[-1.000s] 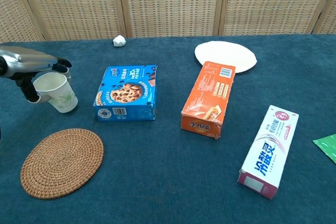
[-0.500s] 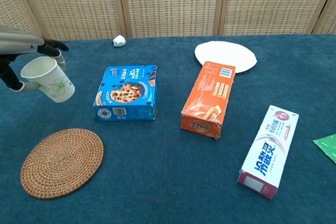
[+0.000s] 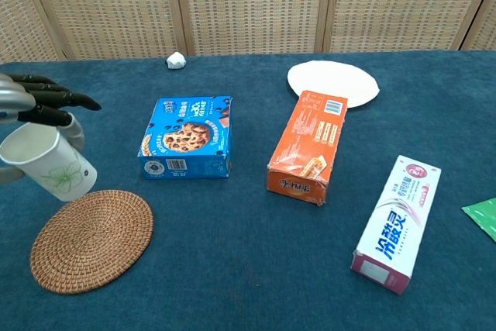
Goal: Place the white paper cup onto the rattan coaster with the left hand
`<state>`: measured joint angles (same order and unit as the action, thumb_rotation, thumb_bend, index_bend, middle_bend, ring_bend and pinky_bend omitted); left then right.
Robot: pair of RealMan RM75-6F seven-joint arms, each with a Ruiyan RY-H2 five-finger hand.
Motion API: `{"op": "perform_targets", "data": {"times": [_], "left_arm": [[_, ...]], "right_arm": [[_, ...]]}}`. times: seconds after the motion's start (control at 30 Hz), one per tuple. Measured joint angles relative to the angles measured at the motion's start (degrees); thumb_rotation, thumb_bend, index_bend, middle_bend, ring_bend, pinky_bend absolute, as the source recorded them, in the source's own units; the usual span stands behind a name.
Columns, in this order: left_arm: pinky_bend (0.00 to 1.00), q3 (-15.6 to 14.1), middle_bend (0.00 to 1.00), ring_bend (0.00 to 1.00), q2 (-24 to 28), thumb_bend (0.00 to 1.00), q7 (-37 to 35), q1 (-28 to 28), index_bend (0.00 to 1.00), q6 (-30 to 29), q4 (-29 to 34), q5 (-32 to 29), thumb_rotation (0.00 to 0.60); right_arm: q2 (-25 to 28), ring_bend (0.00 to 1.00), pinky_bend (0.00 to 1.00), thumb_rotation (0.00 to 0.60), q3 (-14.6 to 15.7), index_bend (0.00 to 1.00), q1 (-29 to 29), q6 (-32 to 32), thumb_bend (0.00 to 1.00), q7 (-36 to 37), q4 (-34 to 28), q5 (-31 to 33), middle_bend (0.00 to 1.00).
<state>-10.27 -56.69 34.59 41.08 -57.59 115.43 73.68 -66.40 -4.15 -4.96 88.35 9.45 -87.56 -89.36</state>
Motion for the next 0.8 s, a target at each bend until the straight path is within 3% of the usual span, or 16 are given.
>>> {"op": "perform_targets", "data": {"times": [0.27,0.8], "left_arm": [[0.00,-1.39,0.00,0.00,-2.93,0.42,3.77,-2.22,0.27,0.23,-1.46,3.24,0.600],[0.00,0.13,0.00,0.00,-9.26,0.42,12.35,-3.05,0.21,1.52,-4.50,-0.35,0.600]], "right_arm": [[0.14,0.00,0.00,0.600,-0.29,0.06,0.20,0.35,0.13,0.89,0.32,0.38,0.00],[0.15,0.00,0.00,0.600,-0.52,0.06,0.38,0.72,0.13,1.48,0.62,0.52,0.00]]}}
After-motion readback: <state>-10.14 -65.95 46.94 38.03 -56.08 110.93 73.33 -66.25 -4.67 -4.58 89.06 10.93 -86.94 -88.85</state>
